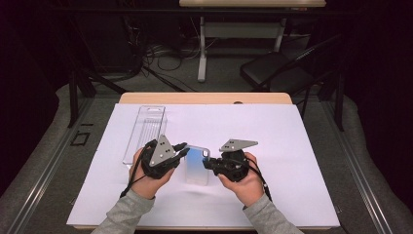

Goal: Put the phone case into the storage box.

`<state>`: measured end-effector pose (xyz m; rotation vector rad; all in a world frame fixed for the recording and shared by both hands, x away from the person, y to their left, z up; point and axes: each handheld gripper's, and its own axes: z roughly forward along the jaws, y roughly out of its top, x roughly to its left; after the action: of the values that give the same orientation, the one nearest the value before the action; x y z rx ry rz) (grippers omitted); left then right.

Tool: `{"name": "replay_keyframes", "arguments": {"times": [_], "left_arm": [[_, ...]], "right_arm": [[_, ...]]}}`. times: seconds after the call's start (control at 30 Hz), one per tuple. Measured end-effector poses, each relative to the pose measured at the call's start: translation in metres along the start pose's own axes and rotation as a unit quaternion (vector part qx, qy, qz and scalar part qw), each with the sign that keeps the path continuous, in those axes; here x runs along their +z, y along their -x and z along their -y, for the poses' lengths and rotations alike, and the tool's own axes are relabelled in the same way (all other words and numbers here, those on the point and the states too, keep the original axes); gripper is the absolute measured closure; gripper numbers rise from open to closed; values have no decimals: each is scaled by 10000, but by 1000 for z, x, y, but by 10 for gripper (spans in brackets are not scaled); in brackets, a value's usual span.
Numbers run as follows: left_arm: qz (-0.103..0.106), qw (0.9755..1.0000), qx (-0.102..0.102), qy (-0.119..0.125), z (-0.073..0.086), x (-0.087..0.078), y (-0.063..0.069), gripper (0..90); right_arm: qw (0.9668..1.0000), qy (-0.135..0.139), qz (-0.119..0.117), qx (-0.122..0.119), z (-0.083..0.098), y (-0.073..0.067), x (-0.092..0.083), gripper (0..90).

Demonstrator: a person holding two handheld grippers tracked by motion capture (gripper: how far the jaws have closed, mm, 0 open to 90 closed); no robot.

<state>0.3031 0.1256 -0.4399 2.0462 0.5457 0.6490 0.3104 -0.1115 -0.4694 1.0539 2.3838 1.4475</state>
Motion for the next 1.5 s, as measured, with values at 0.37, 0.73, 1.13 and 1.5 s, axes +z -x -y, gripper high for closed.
{"name": "replay_keyframes", "arguments": {"times": [0.37, 0.73, 1.13, 1.5], "left_arm": [[-98, 9996, 234, -122, -2, 1, 3, 791], [-180, 9987, 422, -200, -3, 2, 6, 783], [-131, 9992, 329, -173, -2, 1, 4, 801], [-277, 9966, 729, -256, -4, 2, 9, 776]], "right_arm": [[10000, -64, 6, -22, 0, 0, 0, 822], [9999, -103, 13, -24, 0, 1, 0, 821], [9999, -109, -5, -41, 0, 0, 1, 822], [9998, -160, 13, -87, 0, 1, 1, 822]]}}
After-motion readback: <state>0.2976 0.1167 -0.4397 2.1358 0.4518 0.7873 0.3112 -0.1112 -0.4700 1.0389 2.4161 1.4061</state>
